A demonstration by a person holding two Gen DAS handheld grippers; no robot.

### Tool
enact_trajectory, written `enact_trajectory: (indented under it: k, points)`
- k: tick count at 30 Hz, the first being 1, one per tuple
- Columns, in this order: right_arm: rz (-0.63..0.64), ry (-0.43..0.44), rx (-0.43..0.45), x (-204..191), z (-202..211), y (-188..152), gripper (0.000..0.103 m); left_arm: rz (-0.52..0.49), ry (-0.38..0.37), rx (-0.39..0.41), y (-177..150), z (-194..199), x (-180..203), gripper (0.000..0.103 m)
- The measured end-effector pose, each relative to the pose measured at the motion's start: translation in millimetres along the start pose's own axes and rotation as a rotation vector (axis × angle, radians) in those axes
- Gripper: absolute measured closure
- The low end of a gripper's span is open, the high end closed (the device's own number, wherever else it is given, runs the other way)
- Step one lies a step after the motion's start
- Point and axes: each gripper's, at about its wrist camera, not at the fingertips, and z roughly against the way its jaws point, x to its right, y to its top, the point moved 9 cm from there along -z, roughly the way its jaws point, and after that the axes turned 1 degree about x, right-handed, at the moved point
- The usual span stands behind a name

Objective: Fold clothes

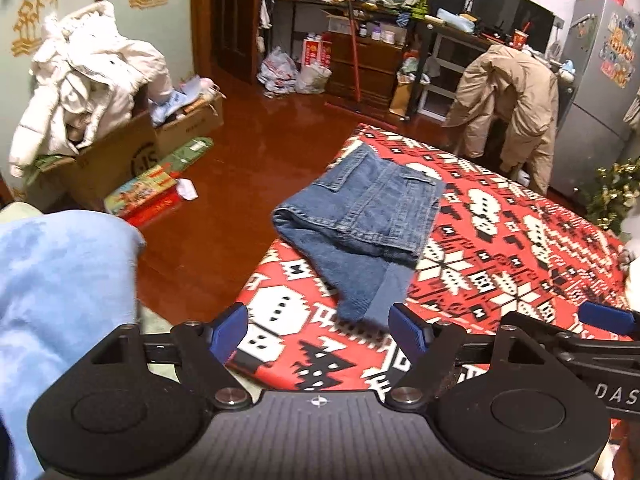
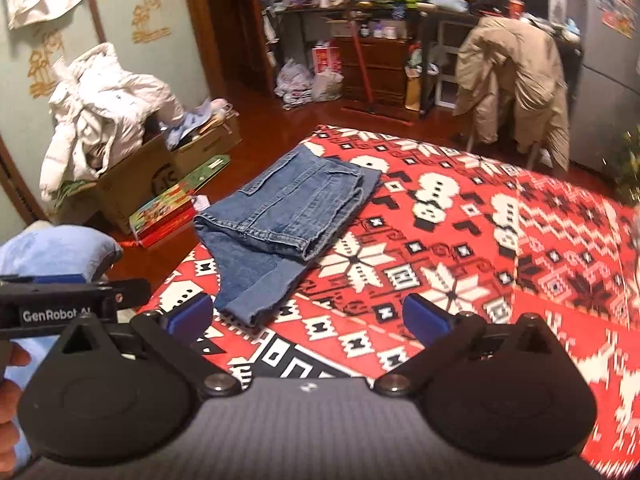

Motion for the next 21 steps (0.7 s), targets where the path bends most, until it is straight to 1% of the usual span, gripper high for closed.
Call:
enact_trajectory:
  k: [3,6,11,16,18,21]
  points:
    - [-0.014,-0.008,0.004,-2.0,3.6,-10.2,0.001,-0.017,0.008,0.017,-5.9,4.8,0.7,0.024]
    - [-0.004,-0.029,0.029,-6.6,5.8,-19.6,0.001,-0.033,0.022,0.036,-11.9,7.1,0.0,0.023]
    - [-0.017,-0.071,0.057,-9.8,-1.2,-33.6,0.001,-0.033,0.049,0.039,-25.4,1.3,-7.8,0.023]
    - [0.014,-0.083,0.032,-12.3,-15.6,-46.8,0.001,-0.015,0.057,0.031,-33.6,-4.5,-18.5,0.023]
    - [0.019,-0.084,0.034,-13.1,-17.7,-48.1,0.001,-0.017,0.071,0.03,-36.0,-6.6,-21.0,0.023]
    - [0.011,-0.084,0.039,-11.7,-18.7,-50.2,0.001,-0.011,0.069,0.022,-38.9,-9.3,-23.1,0.023]
